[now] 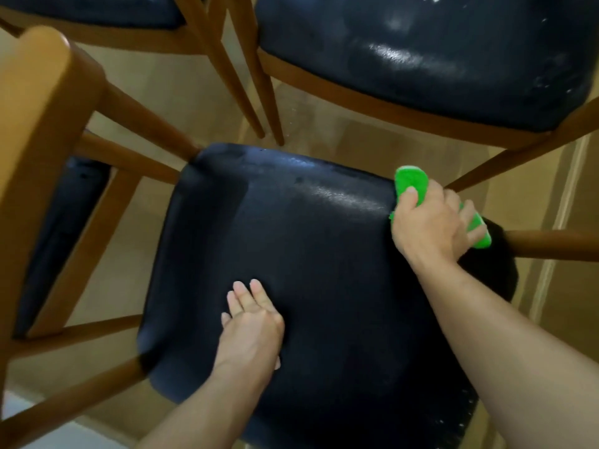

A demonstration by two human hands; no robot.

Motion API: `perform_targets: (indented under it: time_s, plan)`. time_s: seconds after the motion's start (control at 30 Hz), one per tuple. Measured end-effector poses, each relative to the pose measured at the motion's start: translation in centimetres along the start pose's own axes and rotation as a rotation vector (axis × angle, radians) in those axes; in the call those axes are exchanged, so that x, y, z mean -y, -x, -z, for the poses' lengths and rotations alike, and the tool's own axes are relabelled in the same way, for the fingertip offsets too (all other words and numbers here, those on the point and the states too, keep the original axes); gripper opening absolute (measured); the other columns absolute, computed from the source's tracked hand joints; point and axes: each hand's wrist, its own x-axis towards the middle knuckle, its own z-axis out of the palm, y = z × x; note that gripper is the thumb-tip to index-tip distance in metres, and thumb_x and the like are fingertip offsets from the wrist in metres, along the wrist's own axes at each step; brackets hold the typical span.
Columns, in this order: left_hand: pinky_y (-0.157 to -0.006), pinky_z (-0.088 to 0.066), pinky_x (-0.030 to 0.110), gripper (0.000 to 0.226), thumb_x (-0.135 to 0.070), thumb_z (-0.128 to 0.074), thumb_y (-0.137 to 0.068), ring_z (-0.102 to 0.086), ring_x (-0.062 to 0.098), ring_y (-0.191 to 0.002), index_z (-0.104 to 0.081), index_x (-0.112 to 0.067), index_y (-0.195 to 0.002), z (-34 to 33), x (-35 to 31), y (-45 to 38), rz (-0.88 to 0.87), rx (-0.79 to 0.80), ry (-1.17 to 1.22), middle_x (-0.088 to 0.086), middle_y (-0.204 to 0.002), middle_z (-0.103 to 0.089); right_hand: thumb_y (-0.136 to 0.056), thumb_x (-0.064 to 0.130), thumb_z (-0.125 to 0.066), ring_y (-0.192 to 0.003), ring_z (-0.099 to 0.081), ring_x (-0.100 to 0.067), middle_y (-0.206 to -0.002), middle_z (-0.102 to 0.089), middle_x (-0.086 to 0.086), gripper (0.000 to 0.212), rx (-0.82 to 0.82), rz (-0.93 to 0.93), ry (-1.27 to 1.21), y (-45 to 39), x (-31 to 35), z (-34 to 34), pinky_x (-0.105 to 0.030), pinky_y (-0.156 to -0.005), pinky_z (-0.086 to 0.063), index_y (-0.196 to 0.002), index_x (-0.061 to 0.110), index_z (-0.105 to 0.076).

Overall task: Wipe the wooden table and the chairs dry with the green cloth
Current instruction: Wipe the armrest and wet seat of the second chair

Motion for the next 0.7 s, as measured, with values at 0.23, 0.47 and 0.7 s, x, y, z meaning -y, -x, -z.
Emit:
perform_targets:
  time_s: [0.23,0.47,0.7]
  plan:
    - [-0.111,-0.028,0.046,0.11,-0.023,-0.069,-0.085,-0.005,0.048,-0.14,0.022,0.011,-0.137,0.0,0.3,-0.3,-0.031,0.024,0.065,0.042,-0.142,0.015,-0.093,0.051,-0.03,-0.145,-0.012,-0.036,-0.157,-0.027,-0.003,0.056,0.113,0.393,0.036,4.8,12.9,-3.2,-0.06,-0.109,-0.005,-0.147,0.034,-0.03]
    - [-0.116,-0.013,0.05,0.079,-0.013,-0.046,-0.097,0.004,0.04,-0.143,0.015,0.005,-0.144,0.2,1.3,-0.3,-0.102,0.014,0.482,0.027,-0.154,0.013,-0.099,0.047,-0.031,-0.147,0.005,-0.029,-0.162,-0.004,0.003,0.052,0.258,0.917,0.119,9.3,17.5,-5.4,-0.054,-0.111,0.007,-0.149,0.042,-0.019]
    - [-0.112,-0.028,0.046,0.122,-0.033,-0.076,-0.078,-0.003,0.048,-0.14,0.028,0.012,-0.124,-0.3,1.0,-0.4,-0.12,0.071,0.064,0.041,-0.145,0.01,-0.098,0.049,-0.027,-0.148,-0.011,-0.023,-0.161,-0.017,0.001,0.054,0.118,0.505,0.121,4.4,3.2,-1.4,-0.048,-0.117,-0.008,-0.15,0.034,-0.025]
